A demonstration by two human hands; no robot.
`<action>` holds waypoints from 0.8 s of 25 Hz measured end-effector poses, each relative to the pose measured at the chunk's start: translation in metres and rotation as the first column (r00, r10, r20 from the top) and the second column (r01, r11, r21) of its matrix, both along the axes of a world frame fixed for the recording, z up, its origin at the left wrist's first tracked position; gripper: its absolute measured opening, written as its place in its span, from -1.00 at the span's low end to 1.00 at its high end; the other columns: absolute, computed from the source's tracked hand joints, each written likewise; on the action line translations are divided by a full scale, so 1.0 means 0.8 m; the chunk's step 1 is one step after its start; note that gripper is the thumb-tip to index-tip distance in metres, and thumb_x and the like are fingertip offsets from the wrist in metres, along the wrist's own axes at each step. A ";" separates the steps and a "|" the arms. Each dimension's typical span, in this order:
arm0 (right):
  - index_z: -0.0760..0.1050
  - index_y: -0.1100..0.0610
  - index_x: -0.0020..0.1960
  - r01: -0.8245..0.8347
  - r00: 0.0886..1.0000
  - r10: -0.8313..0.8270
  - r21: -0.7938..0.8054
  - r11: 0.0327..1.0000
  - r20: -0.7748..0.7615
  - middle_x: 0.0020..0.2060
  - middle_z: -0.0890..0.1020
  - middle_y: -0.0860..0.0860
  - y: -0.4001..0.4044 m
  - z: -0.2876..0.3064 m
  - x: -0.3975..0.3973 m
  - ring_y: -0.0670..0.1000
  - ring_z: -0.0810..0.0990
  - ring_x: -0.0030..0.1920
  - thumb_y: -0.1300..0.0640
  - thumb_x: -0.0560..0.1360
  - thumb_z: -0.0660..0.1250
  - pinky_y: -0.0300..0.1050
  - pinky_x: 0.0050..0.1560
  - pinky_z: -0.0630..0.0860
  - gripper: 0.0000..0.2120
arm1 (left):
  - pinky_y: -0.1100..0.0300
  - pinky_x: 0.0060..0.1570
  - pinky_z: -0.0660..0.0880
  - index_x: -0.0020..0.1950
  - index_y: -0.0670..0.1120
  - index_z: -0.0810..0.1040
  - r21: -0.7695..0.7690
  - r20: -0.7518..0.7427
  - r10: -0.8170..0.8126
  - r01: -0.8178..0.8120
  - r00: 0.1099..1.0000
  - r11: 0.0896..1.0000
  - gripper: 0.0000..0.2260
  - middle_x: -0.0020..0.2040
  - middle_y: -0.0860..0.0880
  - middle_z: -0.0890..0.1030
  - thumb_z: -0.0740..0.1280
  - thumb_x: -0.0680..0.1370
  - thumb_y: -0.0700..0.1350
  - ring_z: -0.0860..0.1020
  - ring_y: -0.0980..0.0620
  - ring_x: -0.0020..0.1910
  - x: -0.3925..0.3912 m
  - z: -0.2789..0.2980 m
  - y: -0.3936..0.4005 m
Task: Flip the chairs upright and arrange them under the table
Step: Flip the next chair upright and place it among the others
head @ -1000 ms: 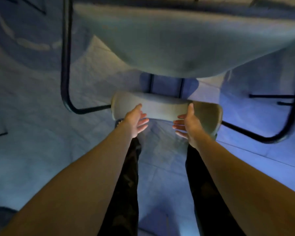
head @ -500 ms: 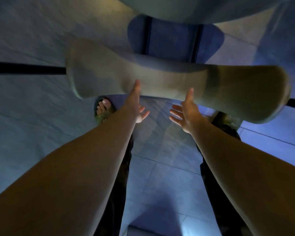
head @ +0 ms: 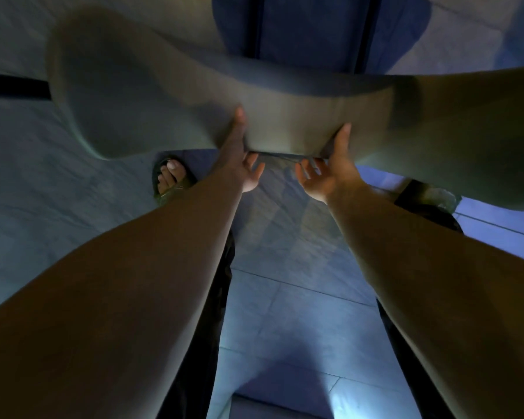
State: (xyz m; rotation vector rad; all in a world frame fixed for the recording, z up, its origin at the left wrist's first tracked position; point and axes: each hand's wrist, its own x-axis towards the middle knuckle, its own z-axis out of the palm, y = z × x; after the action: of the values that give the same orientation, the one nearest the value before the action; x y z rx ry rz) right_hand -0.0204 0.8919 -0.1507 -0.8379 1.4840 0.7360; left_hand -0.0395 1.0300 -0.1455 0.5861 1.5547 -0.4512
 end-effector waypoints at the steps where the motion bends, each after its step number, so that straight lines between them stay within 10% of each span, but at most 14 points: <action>1: 0.44 0.10 0.36 0.035 0.999 -0.035 0.012 0.999 0.014 -0.03 0.58 0.02 0.000 -0.002 -0.001 0.00 0.58 -0.05 -0.35 0.32 0.40 -0.02 0.16 0.54 -0.23 | 0.06 0.38 0.29 0.40 0.01 0.42 0.001 0.012 0.012 -0.012 1.000 1.000 -0.38 0.38 0.04 0.47 0.40 0.43 0.27 0.43 0.07 0.38 -0.002 -0.003 -0.002; 5: 0.43 0.08 0.36 0.040 0.999 -0.040 0.018 0.999 0.008 0.23 0.58 0.02 -0.010 0.008 0.001 0.02 0.56 0.21 -0.29 0.35 0.42 0.02 0.23 0.51 -0.29 | 0.07 0.39 0.35 0.41 -0.02 0.41 0.014 0.017 0.043 -0.043 0.999 0.999 -0.37 0.37 0.01 0.50 0.43 0.43 0.23 0.47 0.06 0.33 -0.001 0.003 0.000; 10: 0.43 0.01 0.36 0.050 0.998 -0.051 -0.025 0.998 -0.034 0.19 0.61 -0.01 -0.018 0.063 0.010 -0.02 0.59 0.09 -0.31 0.29 0.46 -0.04 -0.17 0.56 -0.26 | 0.10 0.38 0.33 0.31 0.05 0.44 0.008 0.003 0.021 -0.021 1.000 1.000 -0.47 0.37 0.05 0.49 0.42 0.43 0.24 0.44 0.07 0.36 0.009 0.060 -0.004; 18: 0.37 0.02 -0.04 0.045 0.998 -0.048 -0.063 0.997 -0.039 -0.09 0.59 0.02 -0.006 0.244 0.052 0.01 0.59 0.07 -0.19 0.38 0.46 0.01 0.21 0.54 -0.60 | 0.16 0.17 0.38 0.38 0.03 0.41 0.069 -0.053 -0.071 0.074 0.996 0.995 -0.33 0.28 0.07 0.55 0.44 0.37 0.29 0.48 0.08 0.31 0.053 0.229 0.013; 20: 0.43 0.01 0.16 0.017 1.000 -0.017 -0.037 0.999 -0.011 -0.08 0.60 0.00 0.002 0.291 0.068 -0.01 0.60 0.02 -0.24 0.37 0.44 -0.03 0.14 0.56 -0.50 | 0.17 0.24 0.38 0.39 0.02 0.42 0.081 -0.031 -0.102 0.104 0.994 0.991 -0.33 0.31 0.08 0.53 0.44 0.37 0.30 0.48 0.07 0.32 0.069 0.277 0.021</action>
State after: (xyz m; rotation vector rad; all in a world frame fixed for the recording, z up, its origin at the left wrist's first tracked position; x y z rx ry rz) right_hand 0.0339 0.8932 0.0825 -0.8497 1.5174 0.7035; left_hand 0.0158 1.0464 0.0759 0.7297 1.5796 -0.4760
